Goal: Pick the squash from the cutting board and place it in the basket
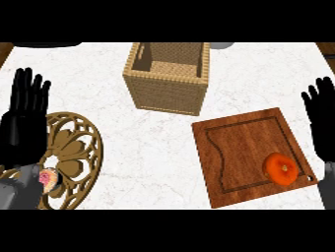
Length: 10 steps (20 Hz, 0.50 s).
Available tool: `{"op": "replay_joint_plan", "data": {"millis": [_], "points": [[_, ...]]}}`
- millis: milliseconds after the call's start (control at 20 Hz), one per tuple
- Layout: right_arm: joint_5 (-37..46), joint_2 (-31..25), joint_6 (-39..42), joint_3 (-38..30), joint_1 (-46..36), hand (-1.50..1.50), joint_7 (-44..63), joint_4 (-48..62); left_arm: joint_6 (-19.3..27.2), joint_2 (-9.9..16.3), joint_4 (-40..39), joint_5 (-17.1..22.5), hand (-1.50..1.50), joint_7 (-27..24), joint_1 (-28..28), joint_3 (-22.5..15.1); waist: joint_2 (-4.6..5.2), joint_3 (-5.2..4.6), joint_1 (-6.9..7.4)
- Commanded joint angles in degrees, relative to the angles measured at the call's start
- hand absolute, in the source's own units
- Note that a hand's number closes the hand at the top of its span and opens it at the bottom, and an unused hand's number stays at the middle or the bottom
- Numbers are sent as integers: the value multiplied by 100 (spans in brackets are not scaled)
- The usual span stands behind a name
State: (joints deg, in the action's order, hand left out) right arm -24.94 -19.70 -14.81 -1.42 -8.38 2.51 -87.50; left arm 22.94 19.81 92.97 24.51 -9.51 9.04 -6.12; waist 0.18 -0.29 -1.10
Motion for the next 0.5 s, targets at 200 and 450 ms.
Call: {"op": "replay_joint_plan", "data": {"millis": [200,450], "points": [[68,-1157,1389,-422,437,150,-589,86,-1080,1102,-246,-735,0,457,34,-693,-21,45,-8],[1297,-207,1566,1036,891,-150,-2468,-728,-1500,1071,-368,-811,0,473,98,-1057,-24,39,43]]}}
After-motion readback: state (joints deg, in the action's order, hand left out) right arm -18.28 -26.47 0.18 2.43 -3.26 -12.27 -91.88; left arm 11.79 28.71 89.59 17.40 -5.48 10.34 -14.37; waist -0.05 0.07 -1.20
